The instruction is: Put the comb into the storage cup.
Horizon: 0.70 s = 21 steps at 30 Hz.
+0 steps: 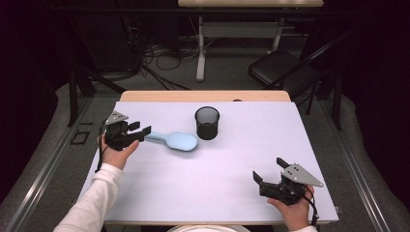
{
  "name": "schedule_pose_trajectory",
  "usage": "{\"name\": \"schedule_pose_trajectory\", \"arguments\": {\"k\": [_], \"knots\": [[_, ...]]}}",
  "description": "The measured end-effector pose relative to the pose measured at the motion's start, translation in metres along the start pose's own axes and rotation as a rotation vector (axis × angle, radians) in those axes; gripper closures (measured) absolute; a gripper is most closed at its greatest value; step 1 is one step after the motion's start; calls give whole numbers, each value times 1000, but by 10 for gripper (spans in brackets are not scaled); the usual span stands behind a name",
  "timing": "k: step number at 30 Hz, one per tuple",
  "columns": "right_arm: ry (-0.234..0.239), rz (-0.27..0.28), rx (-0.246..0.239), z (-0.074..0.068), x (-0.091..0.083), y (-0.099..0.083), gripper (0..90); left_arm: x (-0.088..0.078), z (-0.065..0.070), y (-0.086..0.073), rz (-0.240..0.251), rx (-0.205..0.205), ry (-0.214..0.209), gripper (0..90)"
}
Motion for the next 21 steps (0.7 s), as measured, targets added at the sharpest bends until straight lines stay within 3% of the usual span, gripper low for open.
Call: {"name": "schedule_pose_trajectory", "arguments": {"k": [10,13,21], "knots": [[7,-3,2,0,1,-1,59,14,-7,12,-40,-33,29,465],[12,-6,8,0,2,-1,60,21,-9,18,-29,-29,33,462],[16,-10,8,0,2,-1,62,34,-9,29,-56,12,71,472]]}}
Point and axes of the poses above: each handheld gripper's, and its own axes: x roughly forward along the jaws, y roughly out of its top, z roughly to its right, the point moved 1 cm from there along x, roughly forward along the jaws, and after that the axes turned 1 degree about x, right-handed, at the moved point
